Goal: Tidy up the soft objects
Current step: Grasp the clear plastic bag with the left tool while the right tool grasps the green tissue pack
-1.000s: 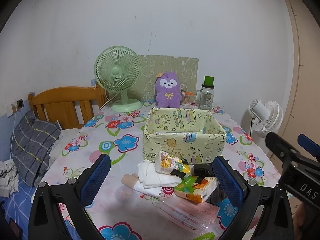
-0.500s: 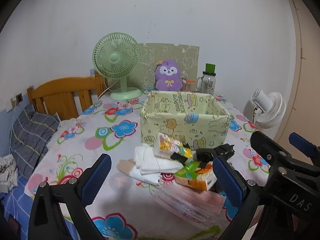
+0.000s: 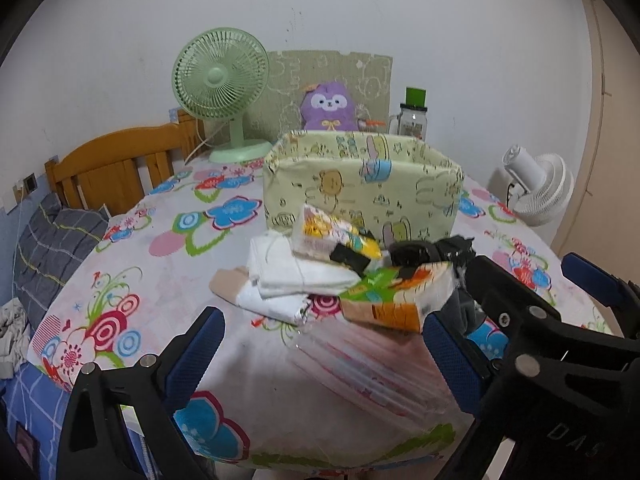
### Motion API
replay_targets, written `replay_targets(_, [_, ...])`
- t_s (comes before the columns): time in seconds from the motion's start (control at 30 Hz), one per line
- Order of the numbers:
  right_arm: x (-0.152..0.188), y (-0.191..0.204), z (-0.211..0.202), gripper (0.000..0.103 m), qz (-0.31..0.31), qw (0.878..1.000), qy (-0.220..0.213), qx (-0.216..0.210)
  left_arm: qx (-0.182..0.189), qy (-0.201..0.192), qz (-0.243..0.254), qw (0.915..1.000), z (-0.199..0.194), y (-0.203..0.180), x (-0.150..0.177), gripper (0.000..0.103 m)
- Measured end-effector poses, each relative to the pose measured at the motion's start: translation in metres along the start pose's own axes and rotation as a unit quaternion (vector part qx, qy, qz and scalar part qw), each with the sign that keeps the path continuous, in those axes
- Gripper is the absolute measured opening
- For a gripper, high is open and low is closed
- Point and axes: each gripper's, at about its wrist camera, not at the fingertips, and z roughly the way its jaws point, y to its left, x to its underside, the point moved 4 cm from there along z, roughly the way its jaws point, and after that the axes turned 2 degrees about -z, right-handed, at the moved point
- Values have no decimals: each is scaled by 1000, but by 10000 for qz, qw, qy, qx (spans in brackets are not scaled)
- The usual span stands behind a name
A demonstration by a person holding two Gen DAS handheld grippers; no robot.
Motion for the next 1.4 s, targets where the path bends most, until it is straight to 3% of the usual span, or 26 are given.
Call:
replay_targets(0.43, [11, 12, 29, 103, -126, 9992, 311, -212, 249, 466, 79, 9986, 26, -7, 12, 87])
replay_targets(0.7, [15, 24, 43, 103, -251, 9977, 480, -409, 357, 736, -21, 9966, 37, 1, 19, 49])
replay_targets(0.93, [12, 33, 54, 102, -289, 9968, 552, -491, 504, 706, -13, 9962, 36, 8, 17, 37])
replay_targets(1.13, [13, 42, 60, 88, -422, 9963, 593, -463, 539, 656, 120, 9963, 36, 7, 17, 28])
replay_targets(1.3, [12, 40, 59, 60, -432, 9970, 569, -295, 493, 602, 131, 9969, 36, 8, 16, 17])
replay_targets(1.4, [13, 40, 58, 56, -455, 9968, 584, -304, 499, 583, 114, 9970, 34, 9, 17, 15])
